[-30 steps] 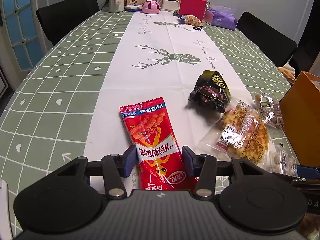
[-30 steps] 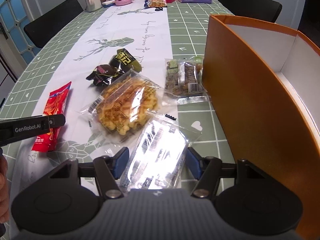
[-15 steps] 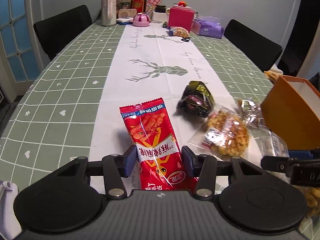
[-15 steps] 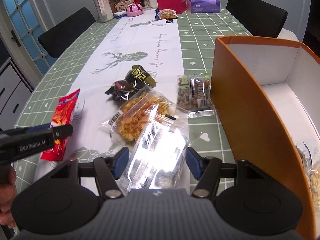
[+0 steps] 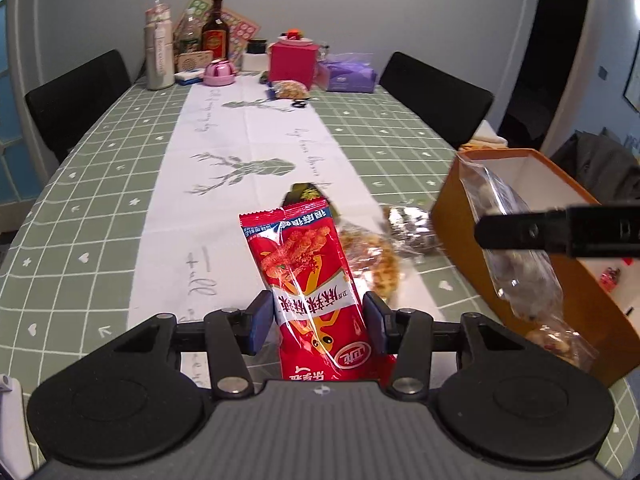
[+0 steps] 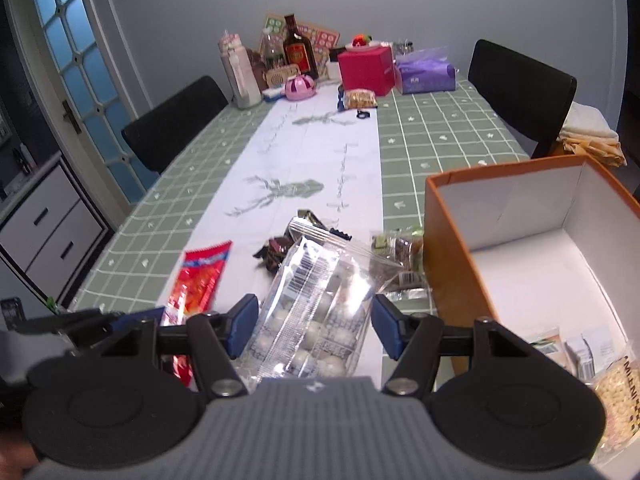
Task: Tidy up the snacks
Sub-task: 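Carry both bags into the orange box and open both tools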
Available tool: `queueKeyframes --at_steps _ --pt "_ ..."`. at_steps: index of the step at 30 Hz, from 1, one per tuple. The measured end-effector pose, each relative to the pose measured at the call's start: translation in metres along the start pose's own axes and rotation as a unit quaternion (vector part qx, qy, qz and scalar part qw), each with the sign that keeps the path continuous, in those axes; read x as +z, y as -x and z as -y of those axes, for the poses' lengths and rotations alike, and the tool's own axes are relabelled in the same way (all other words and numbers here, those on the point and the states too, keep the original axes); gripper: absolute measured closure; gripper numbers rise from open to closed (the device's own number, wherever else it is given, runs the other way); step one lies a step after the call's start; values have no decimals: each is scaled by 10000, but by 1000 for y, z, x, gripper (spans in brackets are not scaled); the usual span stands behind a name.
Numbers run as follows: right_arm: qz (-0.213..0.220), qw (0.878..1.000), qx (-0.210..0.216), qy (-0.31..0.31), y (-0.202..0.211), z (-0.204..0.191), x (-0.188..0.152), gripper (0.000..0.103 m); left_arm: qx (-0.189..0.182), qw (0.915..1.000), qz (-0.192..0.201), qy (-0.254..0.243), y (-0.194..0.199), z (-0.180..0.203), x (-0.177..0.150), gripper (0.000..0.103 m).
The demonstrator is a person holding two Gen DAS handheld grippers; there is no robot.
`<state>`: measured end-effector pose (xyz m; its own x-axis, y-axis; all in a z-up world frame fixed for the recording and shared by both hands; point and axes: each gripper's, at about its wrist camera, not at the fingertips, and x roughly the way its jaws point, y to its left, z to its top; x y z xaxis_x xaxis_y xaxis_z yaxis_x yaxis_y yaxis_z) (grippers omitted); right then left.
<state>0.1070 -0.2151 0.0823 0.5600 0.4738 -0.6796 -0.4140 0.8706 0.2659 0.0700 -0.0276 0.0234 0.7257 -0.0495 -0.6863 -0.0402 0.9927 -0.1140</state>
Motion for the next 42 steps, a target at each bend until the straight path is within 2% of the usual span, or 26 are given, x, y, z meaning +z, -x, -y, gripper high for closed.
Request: queueKeyframes --at_steps 9,13,20,26,33,42 --pt "504 9986 -70 -167 45 28 12 42 -340 9990 220 -192 13 39 19 48" --pt "604 9977 -251 -159 56 44 11 42 -461 9978 362 -294 18 59 31 48" --pt "686 9956 -535 -333 66 81 9 42 -719 9956 382 -457 13 101 48 48" --pt "666 9939 -737 -479 70 112 6 42 -885 9939 308 -586 0 137 54 48" --pt "567 9917 -948 -656 75 150 3 42 -1090 9926 155 -504 -17 169 59 48" --pt "-48 9891 -1217 -833 57 199 -7 42 -1014 9922 -312 -656 -52 209 51 48"
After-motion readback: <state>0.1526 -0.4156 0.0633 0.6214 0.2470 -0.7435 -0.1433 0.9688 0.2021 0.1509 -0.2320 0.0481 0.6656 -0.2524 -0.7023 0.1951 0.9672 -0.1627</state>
